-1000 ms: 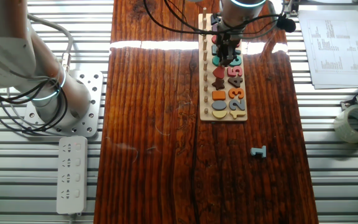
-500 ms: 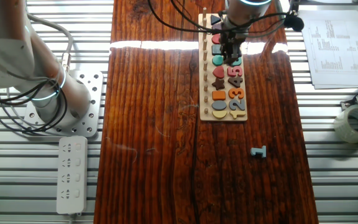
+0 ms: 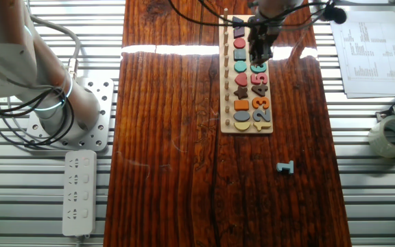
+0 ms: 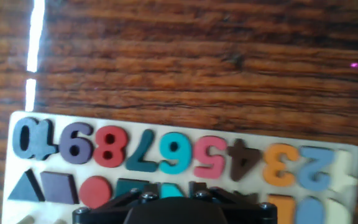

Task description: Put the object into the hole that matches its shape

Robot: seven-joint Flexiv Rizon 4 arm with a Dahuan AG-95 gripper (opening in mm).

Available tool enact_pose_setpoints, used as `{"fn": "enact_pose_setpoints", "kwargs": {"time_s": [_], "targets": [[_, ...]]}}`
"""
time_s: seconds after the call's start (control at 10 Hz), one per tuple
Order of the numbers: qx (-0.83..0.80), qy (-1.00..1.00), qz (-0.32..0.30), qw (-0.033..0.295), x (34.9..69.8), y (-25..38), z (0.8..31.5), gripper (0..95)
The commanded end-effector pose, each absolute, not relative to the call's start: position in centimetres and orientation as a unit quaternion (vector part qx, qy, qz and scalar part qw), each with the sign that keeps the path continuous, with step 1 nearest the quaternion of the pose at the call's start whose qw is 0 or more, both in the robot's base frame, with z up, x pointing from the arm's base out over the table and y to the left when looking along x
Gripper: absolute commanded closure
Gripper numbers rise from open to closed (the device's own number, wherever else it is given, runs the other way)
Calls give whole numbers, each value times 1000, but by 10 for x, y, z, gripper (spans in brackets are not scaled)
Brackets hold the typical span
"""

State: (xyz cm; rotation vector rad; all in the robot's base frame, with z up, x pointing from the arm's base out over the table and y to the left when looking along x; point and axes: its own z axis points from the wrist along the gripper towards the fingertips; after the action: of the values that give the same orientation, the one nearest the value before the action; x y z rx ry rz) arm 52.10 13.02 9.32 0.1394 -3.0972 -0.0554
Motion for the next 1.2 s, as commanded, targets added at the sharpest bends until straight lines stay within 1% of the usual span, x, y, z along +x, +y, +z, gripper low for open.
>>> {"fn": "enact_pose_setpoints", "kwargs": {"time_s": [0.1, 0.2, 0.4, 0.5, 0.8, 1.0, 1.2], "targets": [[57, -998, -17, 19, 525, 113, 123, 950], [39, -999, -14, 17, 520, 104, 137, 950], [48, -999, -6, 3, 498, 84, 166, 950], [47, -999, 5, 4, 490, 84, 173, 950], [46, -999, 21, 6, 488, 85, 177, 950], [67, -998, 13, 14, 486, 84, 174, 950], [70, -997, 7, 9, 483, 82, 168, 950]]}}
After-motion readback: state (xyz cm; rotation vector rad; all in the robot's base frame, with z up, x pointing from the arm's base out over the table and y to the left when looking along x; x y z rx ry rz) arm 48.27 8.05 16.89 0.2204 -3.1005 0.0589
